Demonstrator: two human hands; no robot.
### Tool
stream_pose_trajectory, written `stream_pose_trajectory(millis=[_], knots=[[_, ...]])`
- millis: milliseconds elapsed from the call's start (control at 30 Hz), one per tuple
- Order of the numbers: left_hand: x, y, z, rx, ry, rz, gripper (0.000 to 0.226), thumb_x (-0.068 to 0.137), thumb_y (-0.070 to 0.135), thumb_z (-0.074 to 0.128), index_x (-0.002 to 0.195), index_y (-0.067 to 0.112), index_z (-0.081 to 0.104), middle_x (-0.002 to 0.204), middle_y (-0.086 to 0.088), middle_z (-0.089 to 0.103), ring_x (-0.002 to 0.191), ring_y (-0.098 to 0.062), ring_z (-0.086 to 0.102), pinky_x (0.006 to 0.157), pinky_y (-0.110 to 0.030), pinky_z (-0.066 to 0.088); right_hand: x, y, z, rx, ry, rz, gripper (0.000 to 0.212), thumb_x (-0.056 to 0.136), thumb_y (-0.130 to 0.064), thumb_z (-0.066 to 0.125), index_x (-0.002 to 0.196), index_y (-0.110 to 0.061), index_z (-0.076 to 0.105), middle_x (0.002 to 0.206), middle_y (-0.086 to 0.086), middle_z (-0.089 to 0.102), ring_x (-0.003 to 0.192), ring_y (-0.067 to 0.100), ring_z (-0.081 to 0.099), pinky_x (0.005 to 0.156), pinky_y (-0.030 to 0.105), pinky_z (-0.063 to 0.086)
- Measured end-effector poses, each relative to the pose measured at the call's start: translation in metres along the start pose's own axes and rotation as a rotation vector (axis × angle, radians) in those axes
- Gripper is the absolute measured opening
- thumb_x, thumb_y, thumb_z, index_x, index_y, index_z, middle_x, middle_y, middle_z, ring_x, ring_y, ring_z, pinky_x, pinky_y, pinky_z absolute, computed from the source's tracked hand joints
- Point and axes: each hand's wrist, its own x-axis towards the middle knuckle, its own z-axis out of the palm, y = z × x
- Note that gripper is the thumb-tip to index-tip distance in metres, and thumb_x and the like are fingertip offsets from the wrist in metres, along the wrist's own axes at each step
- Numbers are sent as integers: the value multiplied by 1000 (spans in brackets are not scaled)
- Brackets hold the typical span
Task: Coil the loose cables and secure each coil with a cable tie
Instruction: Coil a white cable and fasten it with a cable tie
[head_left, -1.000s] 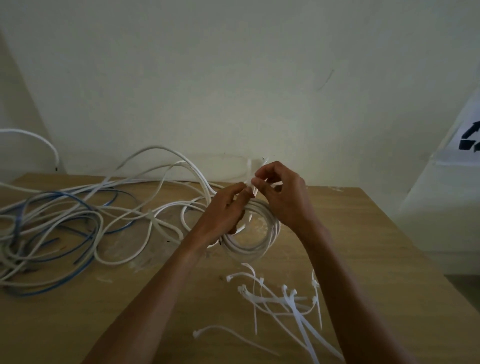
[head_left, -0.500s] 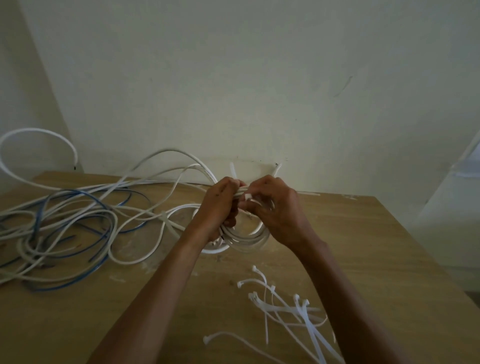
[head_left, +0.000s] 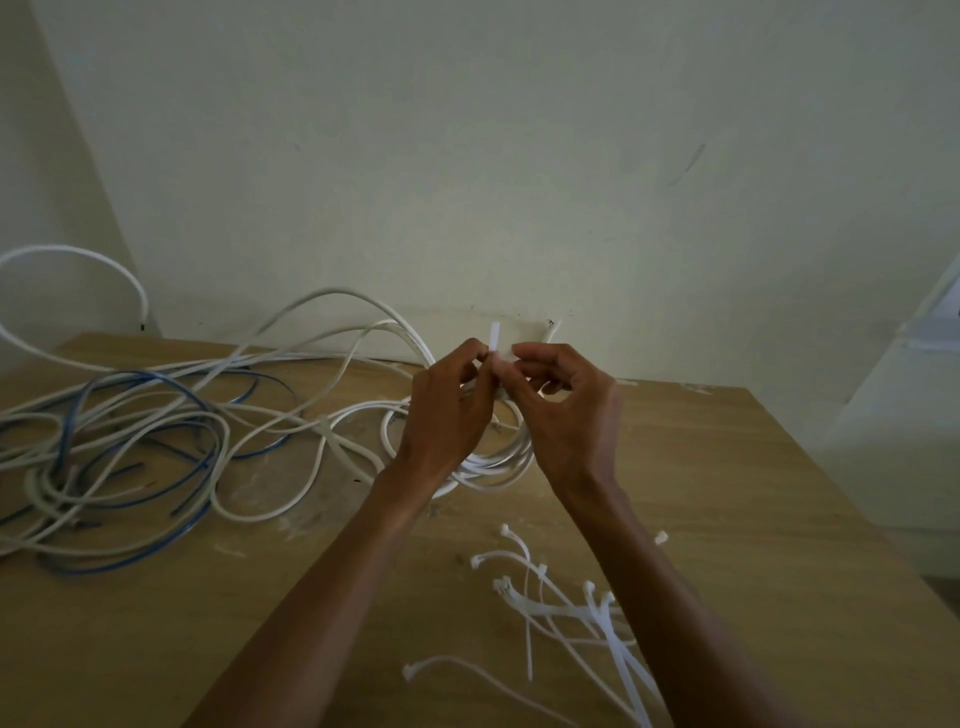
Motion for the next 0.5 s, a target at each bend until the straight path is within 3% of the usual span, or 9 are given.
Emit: stream_pose_trajectory(millis=[133, 267, 367, 500], knots=[[4, -4, 0, 84, 100, 86, 26, 104, 29, 53, 103, 10, 70, 89, 0, 72, 84, -13, 69, 74, -41, 56, -1, -1, 2, 34, 82, -15, 25, 83, -29, 83, 103, -15, 77, 82, -11, 75, 71, 5, 68, 64, 18, 52], [3, 9, -3, 20, 78, 106, 28, 106, 23, 56, 131, 16, 67, 97, 4, 74, 89, -2, 69, 78, -19, 57, -3, -4, 3, 133, 128, 34, 21, 83, -25, 83, 102, -20, 76, 80, -11, 74, 70, 8, 68, 62, 19, 53], [2, 11, -2, 40, 91, 171, 27, 106, 22, 57, 128, 15, 69, 107, 3, 76, 97, -1, 70, 82, -20, 57, -4, -5, 2, 193, 140, 53, 20, 84, -21, 82, 102, -24, 75, 83, -11, 75, 74, 13, 70, 66, 26, 58], [4, 9, -3, 91, 112, 218, 22, 105, 22, 57, 119, 11, 71, 101, 2, 76, 91, -6, 71, 76, -29, 58, -3, -4, 2, 208, 158, 64, 20, 84, -22, 81, 104, -21, 76, 85, -9, 75, 76, 15, 71, 68, 28, 59]])
